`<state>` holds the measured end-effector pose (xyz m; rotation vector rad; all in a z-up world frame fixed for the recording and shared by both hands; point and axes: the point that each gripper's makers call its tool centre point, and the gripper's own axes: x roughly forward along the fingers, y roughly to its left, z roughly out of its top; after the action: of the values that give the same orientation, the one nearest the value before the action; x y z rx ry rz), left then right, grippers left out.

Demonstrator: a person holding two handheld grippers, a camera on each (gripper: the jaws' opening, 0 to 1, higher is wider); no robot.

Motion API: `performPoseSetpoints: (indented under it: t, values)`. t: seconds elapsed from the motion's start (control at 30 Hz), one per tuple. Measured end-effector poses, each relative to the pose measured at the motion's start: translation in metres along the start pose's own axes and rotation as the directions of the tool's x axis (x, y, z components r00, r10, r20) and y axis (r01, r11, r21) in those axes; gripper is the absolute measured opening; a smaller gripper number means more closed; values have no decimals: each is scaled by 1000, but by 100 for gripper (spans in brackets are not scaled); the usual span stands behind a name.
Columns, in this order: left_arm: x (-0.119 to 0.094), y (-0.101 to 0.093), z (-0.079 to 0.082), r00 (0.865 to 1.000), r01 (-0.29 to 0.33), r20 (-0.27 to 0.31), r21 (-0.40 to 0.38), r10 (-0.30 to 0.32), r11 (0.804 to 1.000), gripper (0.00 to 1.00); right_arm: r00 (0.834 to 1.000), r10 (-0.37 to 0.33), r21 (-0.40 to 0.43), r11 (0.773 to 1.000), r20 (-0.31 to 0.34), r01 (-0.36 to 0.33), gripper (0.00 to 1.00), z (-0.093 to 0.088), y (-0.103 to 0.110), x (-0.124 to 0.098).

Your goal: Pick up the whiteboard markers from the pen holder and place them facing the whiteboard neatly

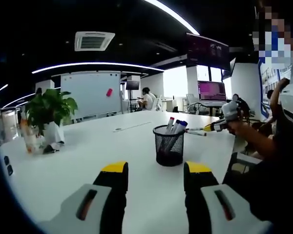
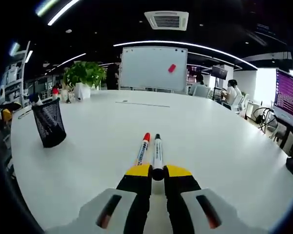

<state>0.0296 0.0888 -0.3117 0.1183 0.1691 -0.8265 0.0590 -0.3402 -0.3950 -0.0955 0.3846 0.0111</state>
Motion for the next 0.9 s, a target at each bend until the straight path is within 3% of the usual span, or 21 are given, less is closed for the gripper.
performPoseSetpoints:
  t: [0.43,0.9]
  values:
    - [0,-1,0,1000,1,-1,1,-1,1000,47,999,5,13,1000,-42,-5,13,-12,-3,4]
    - [0,0,0,1000,1,-1,2,-1,1000,47,998,22,65,998,-59,-18,13,-17,13,-6]
